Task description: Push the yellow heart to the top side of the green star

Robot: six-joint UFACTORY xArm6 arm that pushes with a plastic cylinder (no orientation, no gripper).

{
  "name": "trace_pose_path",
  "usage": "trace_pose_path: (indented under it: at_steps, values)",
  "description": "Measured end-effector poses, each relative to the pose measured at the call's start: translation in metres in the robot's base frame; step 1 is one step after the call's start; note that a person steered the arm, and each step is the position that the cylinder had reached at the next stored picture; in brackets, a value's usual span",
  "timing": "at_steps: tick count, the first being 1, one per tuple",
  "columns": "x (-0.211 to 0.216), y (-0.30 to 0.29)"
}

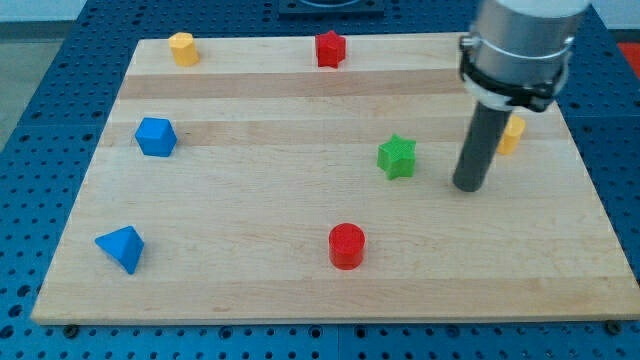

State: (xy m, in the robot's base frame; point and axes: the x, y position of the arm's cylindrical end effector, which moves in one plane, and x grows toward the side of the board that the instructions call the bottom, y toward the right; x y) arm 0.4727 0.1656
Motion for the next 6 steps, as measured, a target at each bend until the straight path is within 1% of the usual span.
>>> trace_pose_path:
  at_steps: [1, 2, 6]
  values:
    - [-0.002, 0.033]
    - [-0.014, 0.057]
    - [-0.087, 0.065]
